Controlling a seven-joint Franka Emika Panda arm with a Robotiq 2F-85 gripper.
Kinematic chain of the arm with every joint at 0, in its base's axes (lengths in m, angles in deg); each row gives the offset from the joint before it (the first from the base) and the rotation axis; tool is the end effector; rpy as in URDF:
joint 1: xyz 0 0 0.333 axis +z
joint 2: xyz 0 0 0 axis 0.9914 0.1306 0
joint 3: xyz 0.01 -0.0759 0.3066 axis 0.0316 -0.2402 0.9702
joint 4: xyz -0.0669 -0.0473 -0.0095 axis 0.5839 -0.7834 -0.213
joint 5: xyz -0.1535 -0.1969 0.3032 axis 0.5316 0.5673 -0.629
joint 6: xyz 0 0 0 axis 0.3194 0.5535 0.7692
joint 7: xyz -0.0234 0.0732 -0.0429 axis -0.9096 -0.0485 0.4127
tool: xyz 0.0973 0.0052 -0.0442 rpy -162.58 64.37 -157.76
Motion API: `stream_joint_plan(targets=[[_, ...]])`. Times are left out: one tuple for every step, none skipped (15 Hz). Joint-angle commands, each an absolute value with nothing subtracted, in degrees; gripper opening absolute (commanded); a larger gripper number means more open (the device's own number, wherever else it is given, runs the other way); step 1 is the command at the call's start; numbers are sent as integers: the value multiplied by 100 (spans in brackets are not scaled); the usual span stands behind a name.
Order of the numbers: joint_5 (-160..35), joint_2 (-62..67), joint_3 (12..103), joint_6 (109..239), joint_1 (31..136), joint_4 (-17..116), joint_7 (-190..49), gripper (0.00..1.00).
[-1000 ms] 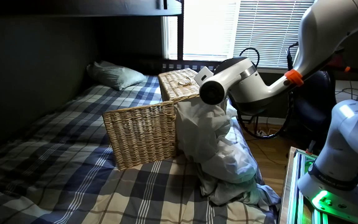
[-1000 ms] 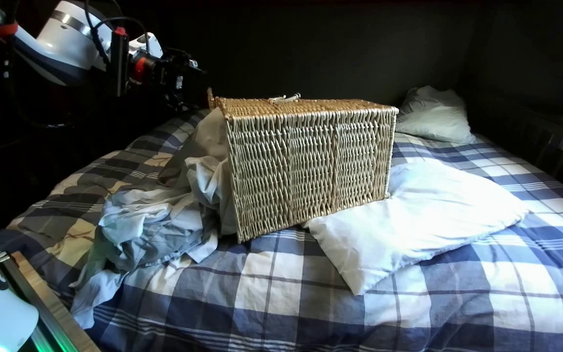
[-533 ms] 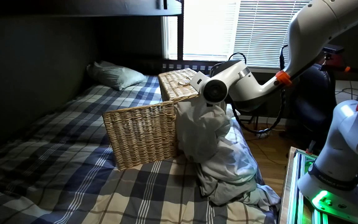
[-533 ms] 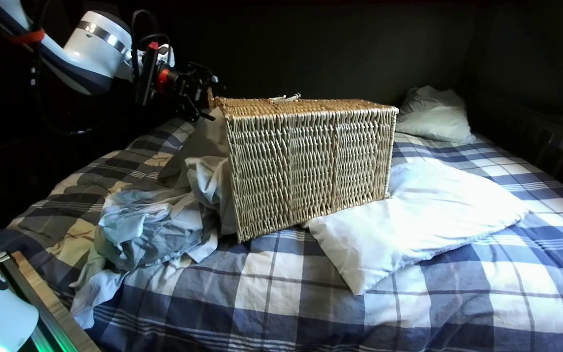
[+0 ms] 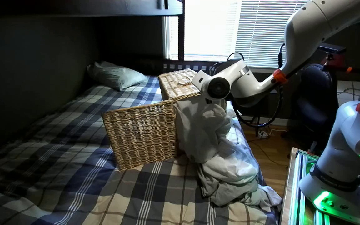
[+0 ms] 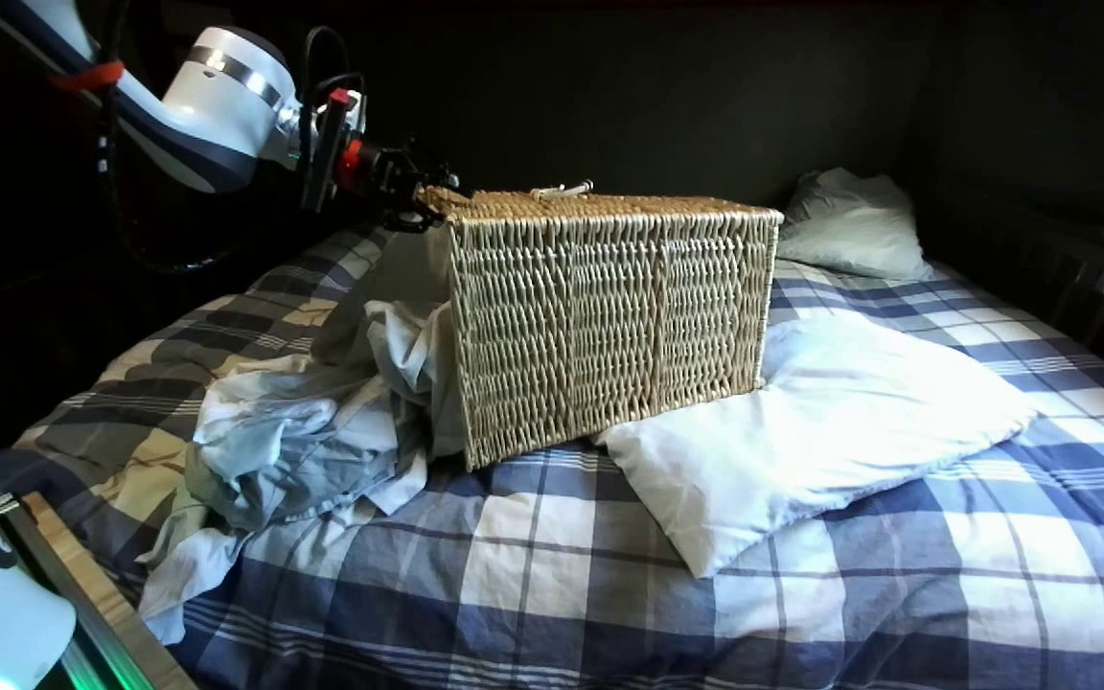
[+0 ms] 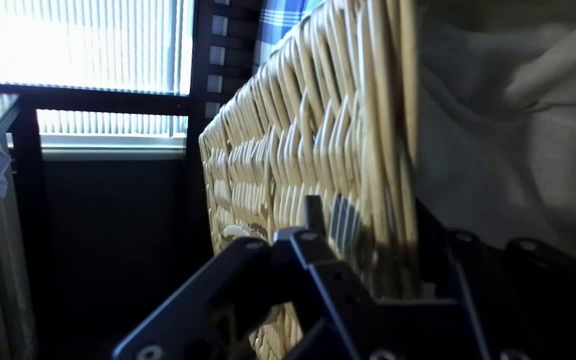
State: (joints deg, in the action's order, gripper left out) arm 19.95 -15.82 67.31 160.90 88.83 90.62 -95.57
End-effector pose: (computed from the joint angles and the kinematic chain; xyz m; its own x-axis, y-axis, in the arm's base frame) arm 0.5065 0.0622 0.3662 0.7987 0.5927 -0.1036 0.3117 -0.2603 0.9138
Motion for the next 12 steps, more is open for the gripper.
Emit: stream_joint_plan(targets=[[2123, -1467, 6671, 16387, 8814, 8994, -9556, 13], [2014, -1518, 6681, 16412, 8820, 8990, -9512, 6], [1947, -1594, 6687, 16411, 8826, 8985, -9479, 2], [1710, -1736, 6706, 16321, 8850, 8963, -9321, 4], [1492, -1898, 6722, 16277, 8868, 8945, -9176, 5], [1304, -2056, 6730, 16251, 8881, 8915, -9058, 3], [1062, -2322, 6735, 16295, 8897, 8926, -8862, 4], [764, -2543, 6738, 16294, 8915, 8905, -8622, 4], [482, -2693, 6735, 16272, 8930, 8861, -8459, 4], [226, -2841, 6726, 16243, 8948, 8809, -8285, 4], [6, -3002, 6725, 16187, 8968, 8765, -8132, 4], [-287, -3152, 6715, 16132, 8982, 8703, -7963, 4]])
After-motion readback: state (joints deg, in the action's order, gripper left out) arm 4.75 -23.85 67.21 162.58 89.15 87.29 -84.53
